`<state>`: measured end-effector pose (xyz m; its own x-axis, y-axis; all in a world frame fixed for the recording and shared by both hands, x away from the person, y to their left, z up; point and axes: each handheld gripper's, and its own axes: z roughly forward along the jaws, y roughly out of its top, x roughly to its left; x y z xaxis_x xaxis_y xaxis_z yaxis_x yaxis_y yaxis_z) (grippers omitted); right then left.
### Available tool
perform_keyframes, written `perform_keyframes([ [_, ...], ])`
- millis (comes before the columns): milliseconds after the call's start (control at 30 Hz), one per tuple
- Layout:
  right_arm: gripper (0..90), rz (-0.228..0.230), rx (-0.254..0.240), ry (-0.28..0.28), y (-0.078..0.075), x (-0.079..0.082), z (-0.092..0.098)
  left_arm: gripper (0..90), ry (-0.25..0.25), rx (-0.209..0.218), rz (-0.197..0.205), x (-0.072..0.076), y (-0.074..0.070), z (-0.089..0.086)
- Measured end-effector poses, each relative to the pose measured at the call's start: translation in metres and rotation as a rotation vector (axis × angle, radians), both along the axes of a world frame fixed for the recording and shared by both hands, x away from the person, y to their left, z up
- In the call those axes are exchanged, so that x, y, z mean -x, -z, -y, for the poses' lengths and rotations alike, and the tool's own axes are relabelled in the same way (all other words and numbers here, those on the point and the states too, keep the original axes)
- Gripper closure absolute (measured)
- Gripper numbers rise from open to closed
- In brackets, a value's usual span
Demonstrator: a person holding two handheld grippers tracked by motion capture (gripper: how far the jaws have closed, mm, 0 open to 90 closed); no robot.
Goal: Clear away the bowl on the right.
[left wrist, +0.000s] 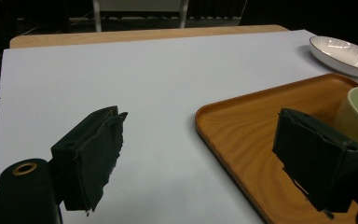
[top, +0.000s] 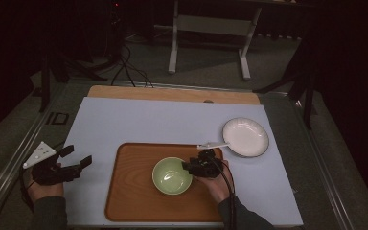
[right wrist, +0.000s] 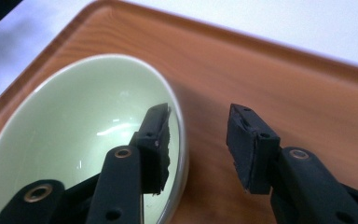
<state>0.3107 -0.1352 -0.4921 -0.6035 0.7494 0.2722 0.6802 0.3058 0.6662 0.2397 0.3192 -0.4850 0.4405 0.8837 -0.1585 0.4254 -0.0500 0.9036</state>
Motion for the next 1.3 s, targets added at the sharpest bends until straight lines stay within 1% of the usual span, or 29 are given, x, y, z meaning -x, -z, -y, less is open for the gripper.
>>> perform_keyframes([
  [33,57.4,0.031,-0.011,0.006,-0.006,0.002,0.003,15.6,0.0,0.0,-0.001,0.0,0.0,0.0],
  [100,57.3,0.039,-0.012,0.009,-0.008,0.002,0.005,15.6,0.0,0.0,0.0,0.0,0.0,0.0],
  [133,57.3,0.051,-0.012,0.015,-0.01,0.002,0.007,15.6,0.0,-0.001,0.0,0.0,0.0,0.0],
  [167,56.8,0.064,-0.008,0.027,-0.012,0.003,0.009,15.6,-0.001,-0.002,-0.001,0.0,0.0,0.0],
  [200,57.1,0.066,-0.009,0.031,-0.013,0.003,0.011,15.7,-0.001,-0.003,0.0,0.0,0.0,0.0],
  [267,57.0,0.089,-0.008,0.064,-0.016,0.003,0.021,15.6,-0.002,-0.003,-0.002,0.0,0.0,0.0],
  [300,57.0,0.089,-0.008,0.064,-0.016,0.003,0.021,15.6,-0.002,-0.003,-0.002,0.0,0.0,0.0],
  [333,56.9,0.102,-0.017,0.081,-0.018,0.003,0.028,15.6,-0.002,-0.004,-0.002,0.0,0.0,0.0],
  [367,56.9,0.102,-0.017,0.081,-0.018,0.003,0.028,15.6,-0.003,-0.003,-0.002,-0.001,0.0,0.0],
  [400,56.9,0.126,-0.023,0.102,-0.02,0.004,0.035,15.6,-0.003,-0.004,-0.002,-0.001,0.0,0.0],
  [433,56.9,0.126,-0.023,0.102,-0.02,0.004,0.035,15.6,-0.003,-0.003,-0.002,-0.001,0.0,0.0],
  [533,56.9,0.165,-0.024,0.135,-0.025,0.005,0.047,15.7,-0.002,-0.005,-0.003,-0.001,0.0,0.001],
  [567,56.7,0.177,-0.019,0.148,-0.027,0.006,0.051,15.6,-0.003,-0.005,-0.003,-0.001,0.0,0.001],
  [600,56.4,0.21,-0.009,0.167,-0.03,0.007,0.058,15.6,-0.002,-0.005,-0.003,-0.001,0.0,0.001],
  [633,56.4,0.21,-0.009,0.167,-0.03,0.007,0.058,15.6,-0.002,-0.005,-0.003,-0.001,0.0,0.001],
  [667,56.2,0.226,0.004,0.178,-0.031,0.008,0.062,15.7,-0.003,-0.005,-0.003,-0.001,0.0,0.001],
  [700,56.2,0.226,0.004,0.178,-0.031,0.008,0.062,15.6,-0.003,-0.005,-0.003,-0.001,0.0,0.001],
  [733,55.9,0.239,0.012,0.187,-0.031,0.008,0.066,15.6,-0.002,-0.008,-0.005,-0.001,0.0,0.001],
  [767,54.3,0.284,0.039,0.227,-0.031,0.009,0.077,15.6,-0.002,-0.007,-0.005,-0.001,0.0,0.001],
  [833,53.5,0.322,0.081,0.261,-0.028,0.009,0.084,15.7,-0.002,-0.008,-0.006,-0.001,0.0,0.001],
  [867,52.6,0.333,0.092,0.277,-0.026,0.01,0.088,15.6,-0.003,-0.008,-0.006,-0.001,0.0,0.001],
  [933,51.3,0.338,0.098,0.287,-0.025,0.01,0.092,15.6,-0.003,-0.007,-0.006,-0.001,0.0,0.001],
  [1033,45.8,0.351,0.1,0.32,-0.022,0.011,0.104,15.7,-0.007,-0.003,-0.006,-0.001,0.0,0.001],
  [1100,42.6,0.357,0.121,0.336,-0.022,0.013,0.109,15.6,-0.008,-0.005,-0.008,-0.001,0.0,0.001],
  [1167,38.1,0.382,0.146,0.355,-0.021,0.016,0.114,15.6,-0.008,-0.003,-0.007,-0.001,0.0,0.001],
  [1200,36.3,0.385,0.153,0.359,-0.021,0.016,0.116,15.6,-0.007,-0.005,-0.01,-0.001,0.0,0.001],
  [1233,31.5,0.38,0.165,0.363,-0.02,0.017,0.12,15.6,-0.008,-0.005,-0.012,-0.001,0.001,0.001],
  [1300,31.5,0.38,0.165,0.363,-0.02,0.017,0.12,15.5,-0.01,-0.005,-0.014,-0.002,0.001,0.001],
])
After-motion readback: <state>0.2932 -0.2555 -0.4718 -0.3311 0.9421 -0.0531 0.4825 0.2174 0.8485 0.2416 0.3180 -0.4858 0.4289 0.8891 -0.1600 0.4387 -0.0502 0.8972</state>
